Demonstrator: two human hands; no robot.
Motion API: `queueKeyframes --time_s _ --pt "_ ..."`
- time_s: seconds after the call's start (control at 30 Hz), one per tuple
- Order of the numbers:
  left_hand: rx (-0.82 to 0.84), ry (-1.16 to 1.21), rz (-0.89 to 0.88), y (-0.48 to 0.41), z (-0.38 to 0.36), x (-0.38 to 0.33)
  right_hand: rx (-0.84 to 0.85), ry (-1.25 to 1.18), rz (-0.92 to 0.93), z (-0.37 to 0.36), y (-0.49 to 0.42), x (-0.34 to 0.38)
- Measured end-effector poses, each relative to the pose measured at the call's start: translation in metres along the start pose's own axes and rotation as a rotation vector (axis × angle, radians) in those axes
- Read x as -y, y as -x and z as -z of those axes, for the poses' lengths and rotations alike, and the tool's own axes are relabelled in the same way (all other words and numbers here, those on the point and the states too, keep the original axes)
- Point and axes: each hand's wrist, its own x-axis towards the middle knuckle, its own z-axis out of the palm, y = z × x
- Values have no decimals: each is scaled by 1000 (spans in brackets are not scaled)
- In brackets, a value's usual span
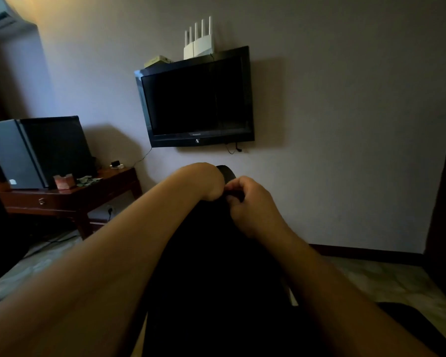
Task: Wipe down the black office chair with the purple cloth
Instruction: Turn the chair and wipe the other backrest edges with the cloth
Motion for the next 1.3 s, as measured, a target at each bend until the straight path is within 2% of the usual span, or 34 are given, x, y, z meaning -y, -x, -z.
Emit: queueKeyframes --time_s 0.27,0.4,0.53,0.73,0.87,1.0,1.1,1.23,1.3 --pt "-5 204 34 -10 -1 3 -178 302 -220 -13 -141 -58" --pt "-2 232 46 -12 -2 6 -173 403 -398 -15 -176 -68" --pt "-70 268 151 -10 -6 1 -99 441 -435 -10 -171 -63" --pt "37 277 107 0 4 -7 9 606 -268 1 -107 -32" --pt "-25 247 133 -1 3 -11 263 615 -323 13 -44 16" --pt "-100 359 203 16 4 -13 208 435 -91 20 53 45" --pt "-147 490 274 33 1 -14 243 352 18 19 117 60" --pt "-300 571 247 62 4 -11 163 447 101 14 157 63" --pt "-280 597 230 80 7 -18 95 492 105 13 157 64"
